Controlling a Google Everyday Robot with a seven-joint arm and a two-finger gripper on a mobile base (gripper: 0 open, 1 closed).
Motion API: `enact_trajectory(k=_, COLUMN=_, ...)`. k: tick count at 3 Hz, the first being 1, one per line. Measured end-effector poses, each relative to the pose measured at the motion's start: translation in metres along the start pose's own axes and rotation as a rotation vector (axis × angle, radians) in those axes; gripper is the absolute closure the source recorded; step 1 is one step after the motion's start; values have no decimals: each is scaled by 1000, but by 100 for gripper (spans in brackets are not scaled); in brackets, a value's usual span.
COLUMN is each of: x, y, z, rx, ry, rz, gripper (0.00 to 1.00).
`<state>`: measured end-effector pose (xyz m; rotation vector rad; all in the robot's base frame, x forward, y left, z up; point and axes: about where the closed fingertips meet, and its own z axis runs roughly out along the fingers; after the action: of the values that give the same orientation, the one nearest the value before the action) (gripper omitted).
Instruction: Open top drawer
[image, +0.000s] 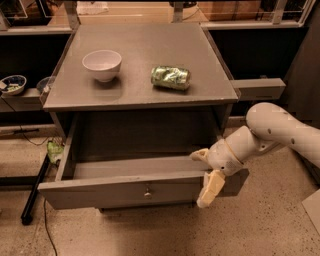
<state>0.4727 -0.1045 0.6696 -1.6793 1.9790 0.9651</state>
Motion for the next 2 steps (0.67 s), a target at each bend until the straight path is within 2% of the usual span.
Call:
enact_trajectory(k=1, x=14, y=3, z=16, rx=-23, ry=22, rz=29, gripper=4)
enact_trajectory(k=2, x=14, y=3, z=16, rx=-23, ry=22, rz=29, gripper=25)
